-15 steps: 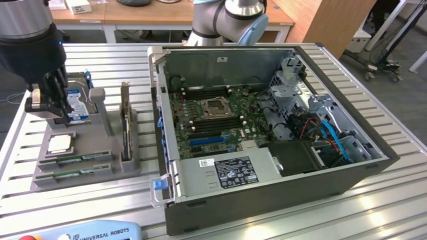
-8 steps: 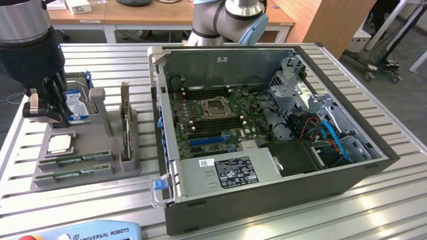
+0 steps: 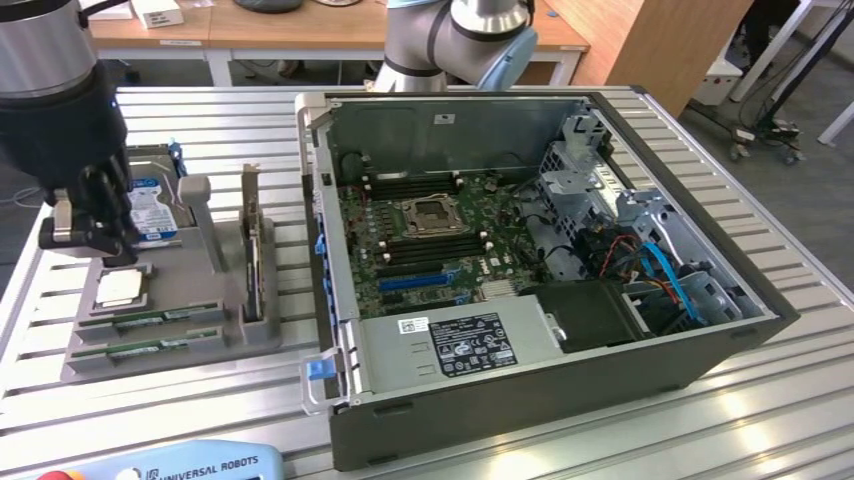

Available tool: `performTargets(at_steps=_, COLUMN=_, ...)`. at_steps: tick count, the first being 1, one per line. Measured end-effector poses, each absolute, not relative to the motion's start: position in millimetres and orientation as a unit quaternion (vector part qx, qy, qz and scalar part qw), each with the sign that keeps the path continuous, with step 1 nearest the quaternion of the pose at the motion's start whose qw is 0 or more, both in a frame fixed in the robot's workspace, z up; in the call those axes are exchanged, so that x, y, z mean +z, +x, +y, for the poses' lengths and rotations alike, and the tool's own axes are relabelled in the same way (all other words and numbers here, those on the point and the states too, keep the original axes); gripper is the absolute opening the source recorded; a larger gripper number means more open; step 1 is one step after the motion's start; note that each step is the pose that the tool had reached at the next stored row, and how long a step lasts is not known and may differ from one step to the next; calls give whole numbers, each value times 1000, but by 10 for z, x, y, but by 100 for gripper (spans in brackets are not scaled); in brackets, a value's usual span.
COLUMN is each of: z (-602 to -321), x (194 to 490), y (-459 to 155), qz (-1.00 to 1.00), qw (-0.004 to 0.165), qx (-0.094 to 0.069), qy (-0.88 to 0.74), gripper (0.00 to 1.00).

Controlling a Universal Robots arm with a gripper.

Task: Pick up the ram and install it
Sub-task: 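Pick up the ram and move it above insertion slot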

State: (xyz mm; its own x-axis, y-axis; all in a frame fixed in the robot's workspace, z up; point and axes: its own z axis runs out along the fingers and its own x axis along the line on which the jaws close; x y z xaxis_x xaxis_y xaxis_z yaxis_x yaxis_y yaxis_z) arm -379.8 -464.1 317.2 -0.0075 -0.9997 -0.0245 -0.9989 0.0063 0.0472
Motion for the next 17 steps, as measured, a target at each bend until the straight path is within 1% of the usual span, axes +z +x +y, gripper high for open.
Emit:
performTargets(at_steps=8, z=-4692, x=3160, y=-3798, qz=-710, qw=8, qx=-25, qy=703, gripper=31)
performTargets(at_steps=17, z=-4701, x=3065, y=-3798, qz=-710, qw=8, qx=-25, qy=703, gripper=31)
